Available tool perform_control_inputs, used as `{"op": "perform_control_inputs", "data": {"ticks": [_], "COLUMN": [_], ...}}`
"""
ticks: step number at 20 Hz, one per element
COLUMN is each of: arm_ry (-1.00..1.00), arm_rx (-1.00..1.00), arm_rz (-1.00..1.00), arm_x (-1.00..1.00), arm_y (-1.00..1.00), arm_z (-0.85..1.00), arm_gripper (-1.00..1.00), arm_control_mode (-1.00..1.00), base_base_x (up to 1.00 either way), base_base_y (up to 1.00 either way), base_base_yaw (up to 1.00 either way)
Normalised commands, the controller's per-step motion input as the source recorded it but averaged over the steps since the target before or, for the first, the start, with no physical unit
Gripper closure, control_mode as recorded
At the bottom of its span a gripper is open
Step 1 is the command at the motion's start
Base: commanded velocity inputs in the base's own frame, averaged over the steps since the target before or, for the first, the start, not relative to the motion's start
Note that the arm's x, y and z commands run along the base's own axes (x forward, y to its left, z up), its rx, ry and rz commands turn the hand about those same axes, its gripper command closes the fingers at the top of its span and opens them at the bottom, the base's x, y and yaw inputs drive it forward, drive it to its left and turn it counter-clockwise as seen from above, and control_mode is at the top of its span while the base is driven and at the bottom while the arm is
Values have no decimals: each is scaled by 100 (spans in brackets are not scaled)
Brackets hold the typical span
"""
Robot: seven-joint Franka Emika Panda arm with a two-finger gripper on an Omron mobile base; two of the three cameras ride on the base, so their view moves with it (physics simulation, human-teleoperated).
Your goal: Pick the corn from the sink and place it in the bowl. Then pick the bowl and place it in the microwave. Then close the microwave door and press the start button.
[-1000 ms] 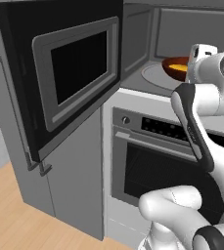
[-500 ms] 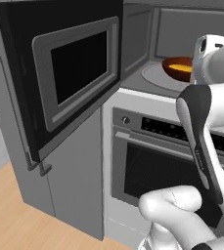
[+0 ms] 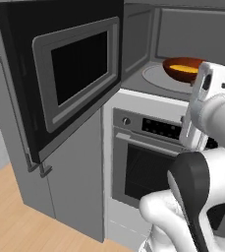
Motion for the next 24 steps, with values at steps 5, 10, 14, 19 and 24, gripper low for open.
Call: {"op": "perform_control_inputs", "data": {"ticks": [5,10,14,19,24], "arm_ry": [-10,-3,0,-2,-6], "arm_rx": [0,-2,-16,-9,0], "arm_rz": [-7,-11,-14,-8,-5], "arm_x": [-95,-63,-8,0,10], "arm_y": [84,92,96,93,96], "arm_z": [-1,-4,-2,-14,-46], "arm_gripper": [-100,-100,-100,-100,-100], "arm_control_mode": [-100,-100,-100,-100,-100], "base_base_x": [0,0,0,0,0], "base_base_y": [0,0,0,0,0], "base_base_yaw": [0,0,0,0,0]}}
